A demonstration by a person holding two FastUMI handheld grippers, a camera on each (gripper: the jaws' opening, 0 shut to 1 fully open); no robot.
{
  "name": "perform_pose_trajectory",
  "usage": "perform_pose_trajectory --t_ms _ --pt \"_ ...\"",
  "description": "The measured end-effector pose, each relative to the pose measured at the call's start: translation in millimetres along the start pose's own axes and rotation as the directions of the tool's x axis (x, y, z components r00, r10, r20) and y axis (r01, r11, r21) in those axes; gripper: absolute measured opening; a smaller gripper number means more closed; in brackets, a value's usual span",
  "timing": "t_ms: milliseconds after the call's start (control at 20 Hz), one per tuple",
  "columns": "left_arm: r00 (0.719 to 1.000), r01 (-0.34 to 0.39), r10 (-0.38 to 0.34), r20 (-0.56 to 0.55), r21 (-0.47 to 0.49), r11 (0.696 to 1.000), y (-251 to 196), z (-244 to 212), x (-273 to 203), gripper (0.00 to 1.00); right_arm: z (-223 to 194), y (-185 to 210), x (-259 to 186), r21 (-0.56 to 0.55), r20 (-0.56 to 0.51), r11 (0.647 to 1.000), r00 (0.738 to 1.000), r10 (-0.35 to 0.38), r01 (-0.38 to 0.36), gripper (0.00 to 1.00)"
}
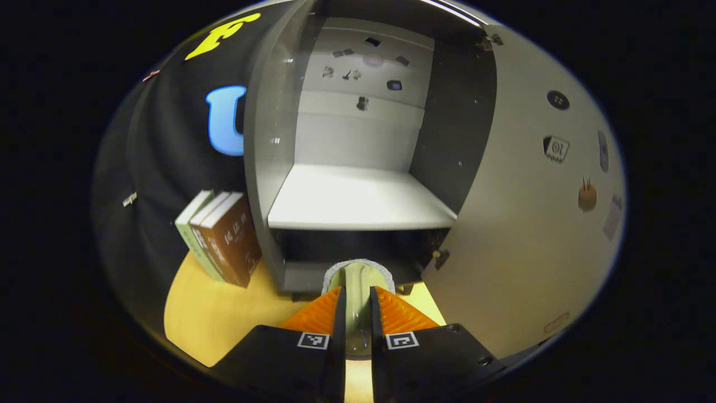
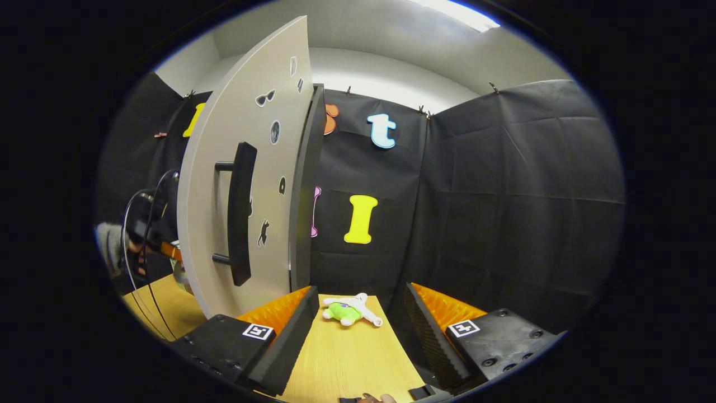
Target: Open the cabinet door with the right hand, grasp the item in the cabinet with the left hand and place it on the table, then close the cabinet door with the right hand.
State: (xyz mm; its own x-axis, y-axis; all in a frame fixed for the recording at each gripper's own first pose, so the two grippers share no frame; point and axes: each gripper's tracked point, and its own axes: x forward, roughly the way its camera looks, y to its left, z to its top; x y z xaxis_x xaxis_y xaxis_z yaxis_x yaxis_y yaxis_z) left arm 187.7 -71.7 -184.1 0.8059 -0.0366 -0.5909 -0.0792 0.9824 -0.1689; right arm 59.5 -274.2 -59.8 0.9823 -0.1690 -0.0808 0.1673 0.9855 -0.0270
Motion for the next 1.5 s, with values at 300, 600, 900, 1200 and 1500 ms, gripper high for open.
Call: perform_pose_trajectory --t_ms 300,600,900,1200,1500 --pt "0.992 -0.019 0.007 -0.124 -0.091 0.996 -16.3 -125.3 20.8 0.23 -2.4 -4.8 3.6 0.042 -0.013 0.999 1.000 -0.013 0.013 0.97" --pt "0.976 -0.068 0.037 -0.214 -0.138 0.988 -28.8 -223.1 40.9 0.23 -12.2 -3.1 2.5 0.046 -0.051 0.999 0.998 0.022 -0.020 0.97" --pt "0.969 -0.118 0.088 -0.230 -0.118 0.986 -26.7 -274.5 51.9 0.24 -30.2 -0.5 2.1 0.019 -0.110 0.999 0.993 0.046 -0.044 0.97" --pt "0.964 -0.133 0.111 -0.242 -0.077 0.988 -28.6 -286.2 59.7 0.34 -32.3 0.8 4.0 0.011 -0.116 0.998 0.991 0.061 -0.060 0.97" --pt "0.976 -0.126 0.107 -0.191 -0.091 0.988 -17.8 -253.8 31.7 0.84 -25.3 19.8 -1.7 0.037 -0.090 0.989 0.985 0.147 -0.145 0.97"
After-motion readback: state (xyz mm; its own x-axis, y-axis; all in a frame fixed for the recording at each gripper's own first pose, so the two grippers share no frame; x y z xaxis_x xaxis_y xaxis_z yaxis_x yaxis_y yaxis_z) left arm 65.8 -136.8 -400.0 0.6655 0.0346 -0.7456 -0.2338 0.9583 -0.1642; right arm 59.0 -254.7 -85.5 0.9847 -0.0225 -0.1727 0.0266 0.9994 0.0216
